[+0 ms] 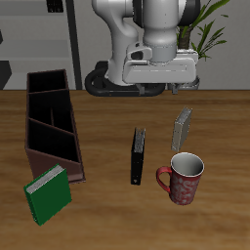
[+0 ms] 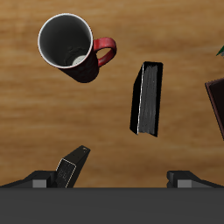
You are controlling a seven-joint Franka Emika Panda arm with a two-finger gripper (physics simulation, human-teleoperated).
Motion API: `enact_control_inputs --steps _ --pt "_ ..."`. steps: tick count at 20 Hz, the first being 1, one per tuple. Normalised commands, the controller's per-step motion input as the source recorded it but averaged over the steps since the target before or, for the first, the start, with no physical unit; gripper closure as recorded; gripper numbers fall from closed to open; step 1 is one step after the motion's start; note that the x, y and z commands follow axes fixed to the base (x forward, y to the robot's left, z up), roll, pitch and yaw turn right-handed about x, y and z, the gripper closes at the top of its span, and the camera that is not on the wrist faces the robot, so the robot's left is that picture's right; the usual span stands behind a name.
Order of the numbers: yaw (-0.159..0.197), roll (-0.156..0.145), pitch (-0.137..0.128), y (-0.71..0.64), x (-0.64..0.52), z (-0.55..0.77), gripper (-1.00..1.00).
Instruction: Place the black book into the right desk caddy's front compartment
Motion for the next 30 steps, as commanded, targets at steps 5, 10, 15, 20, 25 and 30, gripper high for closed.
enact_control_inputs --steps 5,10,15,20,25,30 --pt "0.066 0.007 0.010 -0.16 0.34 -0.03 -1.00" --pt "0.023 -0.003 0.013 -0.14 0.19 -0.08 -1.00" --pt "0.019 0.010 -0.012 -0.15 0.24 -0.06 -1.00" --pt "-0.005 -0.012 -0.012 -0.11 0.19 -0.08 -1.00" --pt "-0.015 -0.031 -0.011 -0.06 0.11 -0.04 -1.00" --pt "-0.016 0.007 -0.015 -0.05 0.14 -0.05 -1.00"
